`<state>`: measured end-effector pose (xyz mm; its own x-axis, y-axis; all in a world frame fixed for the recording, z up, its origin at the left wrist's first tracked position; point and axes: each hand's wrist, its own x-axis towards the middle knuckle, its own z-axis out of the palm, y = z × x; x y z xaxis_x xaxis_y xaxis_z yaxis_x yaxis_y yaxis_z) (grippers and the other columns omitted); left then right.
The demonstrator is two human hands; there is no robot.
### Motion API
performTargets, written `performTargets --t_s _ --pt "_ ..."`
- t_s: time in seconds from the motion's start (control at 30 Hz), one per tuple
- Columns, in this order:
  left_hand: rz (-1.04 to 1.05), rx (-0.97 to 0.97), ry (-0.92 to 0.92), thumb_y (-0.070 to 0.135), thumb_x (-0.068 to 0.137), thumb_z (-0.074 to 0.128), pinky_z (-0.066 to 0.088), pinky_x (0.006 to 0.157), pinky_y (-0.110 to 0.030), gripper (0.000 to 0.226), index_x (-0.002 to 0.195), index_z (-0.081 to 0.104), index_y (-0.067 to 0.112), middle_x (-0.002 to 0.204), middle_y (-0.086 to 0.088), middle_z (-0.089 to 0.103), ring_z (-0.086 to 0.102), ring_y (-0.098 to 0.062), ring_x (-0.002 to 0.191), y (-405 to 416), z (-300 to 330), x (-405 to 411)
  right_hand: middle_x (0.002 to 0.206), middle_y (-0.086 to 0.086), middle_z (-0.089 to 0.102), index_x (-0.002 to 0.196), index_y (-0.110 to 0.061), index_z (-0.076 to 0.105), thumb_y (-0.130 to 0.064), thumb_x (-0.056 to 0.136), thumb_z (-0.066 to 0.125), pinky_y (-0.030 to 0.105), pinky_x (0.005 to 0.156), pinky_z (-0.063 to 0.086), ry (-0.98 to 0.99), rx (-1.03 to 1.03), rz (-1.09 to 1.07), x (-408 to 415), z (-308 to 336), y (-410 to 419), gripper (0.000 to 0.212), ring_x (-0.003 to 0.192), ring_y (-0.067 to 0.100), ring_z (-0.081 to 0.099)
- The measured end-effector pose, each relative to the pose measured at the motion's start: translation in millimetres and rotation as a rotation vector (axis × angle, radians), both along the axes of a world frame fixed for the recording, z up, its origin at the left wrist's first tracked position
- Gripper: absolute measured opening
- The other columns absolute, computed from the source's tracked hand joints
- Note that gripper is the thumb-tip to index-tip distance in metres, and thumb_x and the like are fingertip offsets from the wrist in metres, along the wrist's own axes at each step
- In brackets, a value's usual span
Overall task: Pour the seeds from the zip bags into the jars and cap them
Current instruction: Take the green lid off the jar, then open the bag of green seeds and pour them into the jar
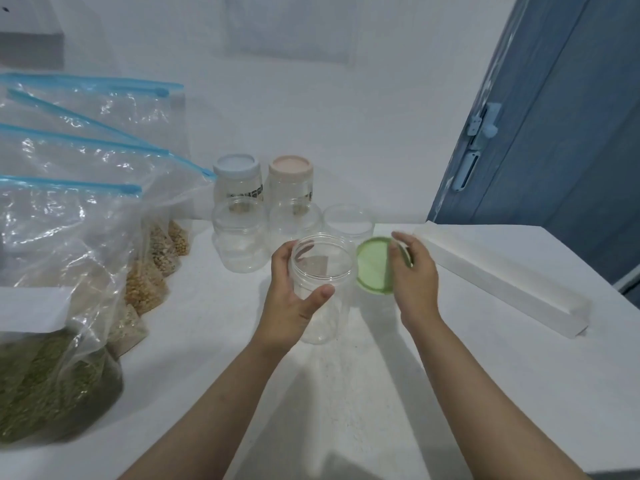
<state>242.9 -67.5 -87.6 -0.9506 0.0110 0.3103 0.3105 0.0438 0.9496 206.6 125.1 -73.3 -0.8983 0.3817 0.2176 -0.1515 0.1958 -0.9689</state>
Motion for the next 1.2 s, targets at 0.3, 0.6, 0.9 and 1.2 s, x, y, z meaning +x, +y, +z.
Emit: performTargets --t_s 0.3,0.6,0.9,1.2 --pt "0.092 0.017 0.05 0.084 0.062 0.066 0.036 0.1 -0.008 0.092 0.137 0.04 0.037 0.138 0.014 0.053 0.048 0.001 0.13 10 -5 -11 0.128 0.002 0.058 0.12 -0.016 0.068 -0.002 0.095 0.051 0.029 0.093 0.034 -0.233 0.532 -0.027 -27 -72 32 0.033 0.119 0.024 0.051" --pt "0.119 0.038 0.044 0.088 0.057 0.065 0.034 0.11 -0.014 0.109 0.147 0.022 0.044 0.149 0.009 0.047 0.042 -0.001 0.137 10 -9 -12 0.103 -0.011 0.066 0.098 -0.021 0.069 -0.004 0.097 0.052 0.019 0.085 0.042 0.111 0.266 -0.019 6 -29 26 0.024 0.102 0.003 0.059" --pt "0.401 0.097 0.247 0.076 0.084 0.05 0.043 0.102 -0.023 0.061 0.132 0.041 0.04 0.134 0.018 0.054 0.049 -0.009 0.131 -6 38 21 0.091 -0.014 0.069 0.093 -0.02 0.068 -0.013 0.094 0.049 0.02 0.084 0.045 0.329 0.136 0.282 51 58 -42 0.02 0.095 0.01 0.066" --pt "0.745 0.078 0.402 0.021 0.104 0.032 0.04 0.106 -0.027 0.026 0.122 0.048 0.029 0.123 0.014 0.054 0.051 -0.008 0.122 -117 76 81 0.096 -0.019 0.066 0.095 -0.033 0.062 -0.017 0.096 0.05 0.02 0.083 0.044 0.382 0.047 0.471 85 88 -165 0.02 0.095 0.006 0.061"
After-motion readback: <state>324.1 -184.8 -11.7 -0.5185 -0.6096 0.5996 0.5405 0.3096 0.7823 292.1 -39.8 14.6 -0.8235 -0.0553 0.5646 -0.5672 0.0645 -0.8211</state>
